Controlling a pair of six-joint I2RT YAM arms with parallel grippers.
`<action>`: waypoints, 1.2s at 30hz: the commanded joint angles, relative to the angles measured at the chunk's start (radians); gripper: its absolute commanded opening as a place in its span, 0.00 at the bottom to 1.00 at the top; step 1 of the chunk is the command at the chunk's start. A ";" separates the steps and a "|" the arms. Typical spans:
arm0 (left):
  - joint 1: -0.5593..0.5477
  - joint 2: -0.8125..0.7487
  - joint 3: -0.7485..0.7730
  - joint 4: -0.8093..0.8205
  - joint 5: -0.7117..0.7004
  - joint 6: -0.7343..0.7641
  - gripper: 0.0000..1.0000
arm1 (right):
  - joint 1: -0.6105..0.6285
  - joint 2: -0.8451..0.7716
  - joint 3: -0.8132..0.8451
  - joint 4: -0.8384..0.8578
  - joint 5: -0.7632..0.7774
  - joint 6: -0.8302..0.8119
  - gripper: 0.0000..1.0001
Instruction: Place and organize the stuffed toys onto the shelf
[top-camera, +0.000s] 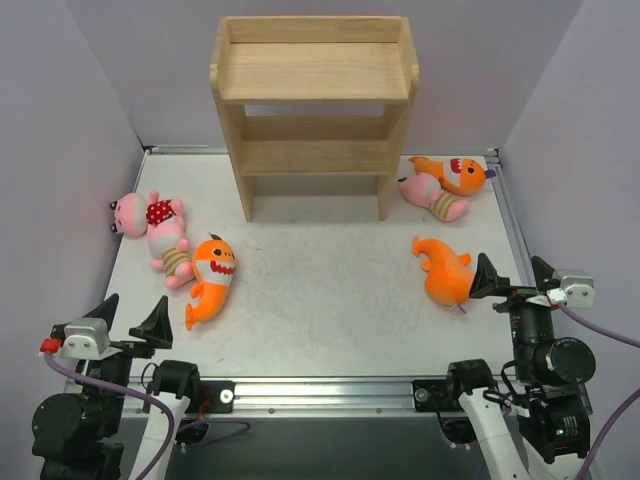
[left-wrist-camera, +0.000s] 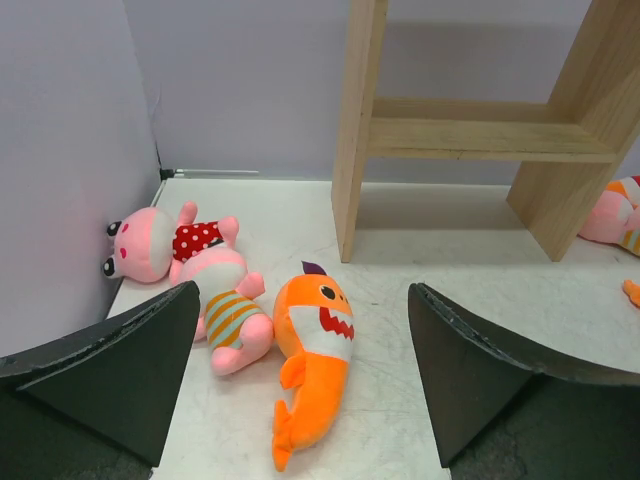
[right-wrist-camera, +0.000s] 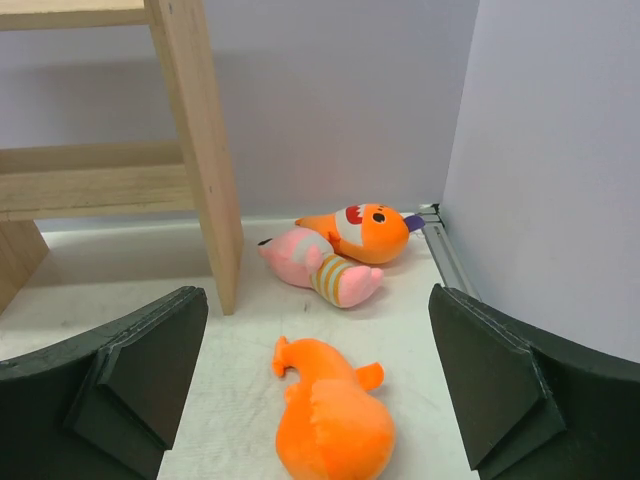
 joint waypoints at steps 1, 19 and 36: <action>0.006 -0.083 -0.002 0.008 -0.013 -0.014 0.94 | -0.003 0.015 0.016 0.033 -0.005 -0.011 1.00; 0.004 -0.073 -0.030 0.046 0.022 -0.029 0.94 | -0.003 0.128 0.010 0.022 0.058 0.110 1.00; 0.001 0.218 -0.140 0.149 0.087 -0.267 0.94 | -0.001 0.226 -0.041 0.064 -0.008 0.230 1.00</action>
